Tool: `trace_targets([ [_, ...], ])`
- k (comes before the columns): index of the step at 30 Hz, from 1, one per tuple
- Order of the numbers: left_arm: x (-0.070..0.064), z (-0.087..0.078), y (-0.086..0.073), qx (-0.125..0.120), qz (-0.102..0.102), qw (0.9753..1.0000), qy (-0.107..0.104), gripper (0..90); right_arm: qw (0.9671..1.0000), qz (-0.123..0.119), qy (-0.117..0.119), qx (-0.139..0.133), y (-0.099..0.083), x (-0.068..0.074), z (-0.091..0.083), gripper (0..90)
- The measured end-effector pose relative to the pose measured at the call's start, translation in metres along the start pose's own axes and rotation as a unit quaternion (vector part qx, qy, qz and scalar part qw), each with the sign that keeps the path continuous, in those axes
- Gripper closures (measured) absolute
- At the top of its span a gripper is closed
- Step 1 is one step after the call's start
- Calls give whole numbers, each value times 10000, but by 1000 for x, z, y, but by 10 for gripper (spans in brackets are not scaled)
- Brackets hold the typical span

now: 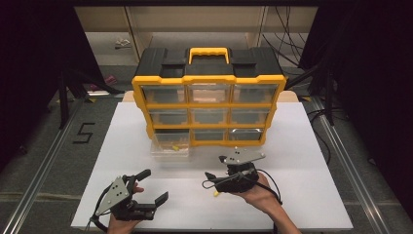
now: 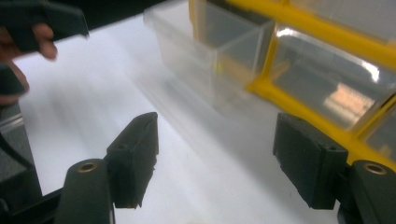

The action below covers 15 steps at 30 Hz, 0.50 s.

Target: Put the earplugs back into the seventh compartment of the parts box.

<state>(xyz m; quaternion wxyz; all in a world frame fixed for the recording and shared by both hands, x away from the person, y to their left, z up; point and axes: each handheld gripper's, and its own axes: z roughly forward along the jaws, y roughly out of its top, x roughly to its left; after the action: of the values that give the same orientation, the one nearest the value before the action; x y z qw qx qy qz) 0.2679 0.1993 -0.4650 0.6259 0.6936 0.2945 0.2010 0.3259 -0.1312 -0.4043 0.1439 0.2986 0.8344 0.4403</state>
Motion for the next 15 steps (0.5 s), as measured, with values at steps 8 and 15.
trace_targets([
  [8, 0, 0, 0, -2, 3, 10000, -4, 71, 9983, -82, 154, 561, -13, 0, 8, 316],
  [15, -1, 0, 0, 4, 16, 10000, -12, 71, 9951, -164, 169, 964, -21, 1, 18, 314],
])
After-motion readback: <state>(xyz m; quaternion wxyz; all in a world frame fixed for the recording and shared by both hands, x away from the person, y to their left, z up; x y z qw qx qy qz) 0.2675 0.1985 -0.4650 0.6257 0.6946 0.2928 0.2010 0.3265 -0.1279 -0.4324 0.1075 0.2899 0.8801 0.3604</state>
